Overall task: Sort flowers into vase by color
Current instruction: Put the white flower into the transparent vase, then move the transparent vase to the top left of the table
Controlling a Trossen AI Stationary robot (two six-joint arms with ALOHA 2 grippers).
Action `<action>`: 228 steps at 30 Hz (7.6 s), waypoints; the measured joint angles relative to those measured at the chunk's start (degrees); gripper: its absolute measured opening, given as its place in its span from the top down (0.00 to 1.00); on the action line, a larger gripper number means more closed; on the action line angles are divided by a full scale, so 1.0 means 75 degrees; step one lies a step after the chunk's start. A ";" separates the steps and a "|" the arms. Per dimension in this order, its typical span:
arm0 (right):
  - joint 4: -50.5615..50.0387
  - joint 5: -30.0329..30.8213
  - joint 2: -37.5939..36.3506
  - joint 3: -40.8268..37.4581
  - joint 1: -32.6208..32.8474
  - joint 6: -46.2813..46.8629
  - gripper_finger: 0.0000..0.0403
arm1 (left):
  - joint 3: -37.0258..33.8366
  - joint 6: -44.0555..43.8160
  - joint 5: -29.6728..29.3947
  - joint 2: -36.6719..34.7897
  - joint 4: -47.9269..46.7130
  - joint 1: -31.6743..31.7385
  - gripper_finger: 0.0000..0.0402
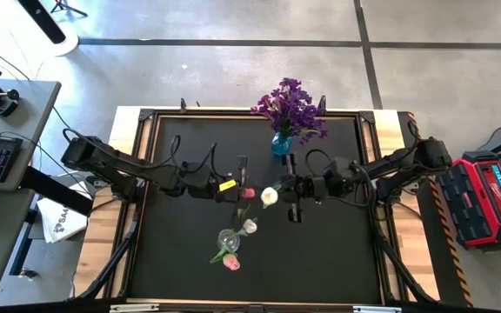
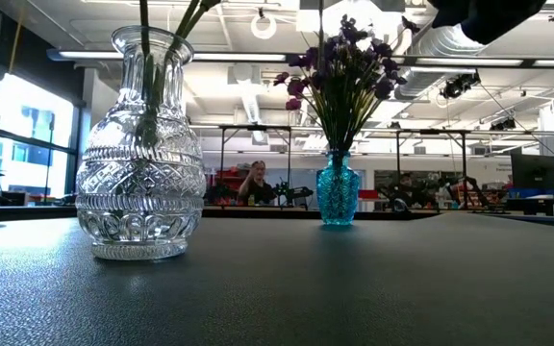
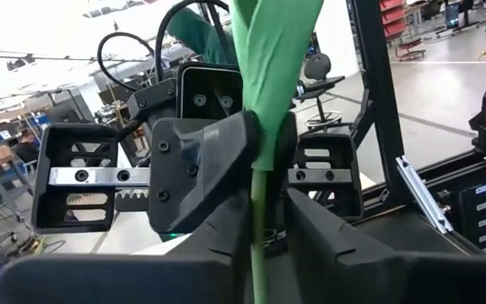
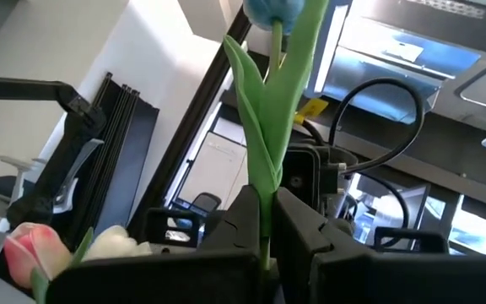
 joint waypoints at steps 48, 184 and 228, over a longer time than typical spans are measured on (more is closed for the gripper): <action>-0.1199 0.4202 -0.2906 -0.3475 0.1918 0.1470 0.48 | -0.2509 -0.1253 -0.5619 -0.3695 -0.0119 -0.4388 1.00; -0.1325 0.4371 -0.2900 -0.3475 0.1903 0.1747 0.48 | -0.5358 -0.3190 -0.4878 -0.2480 -0.0674 -0.1491 0.65; -0.1496 0.4669 -0.2900 -0.3475 0.1749 0.1952 0.48 | -0.7688 -0.2882 -0.1621 -0.4461 0.0235 0.6949 0.53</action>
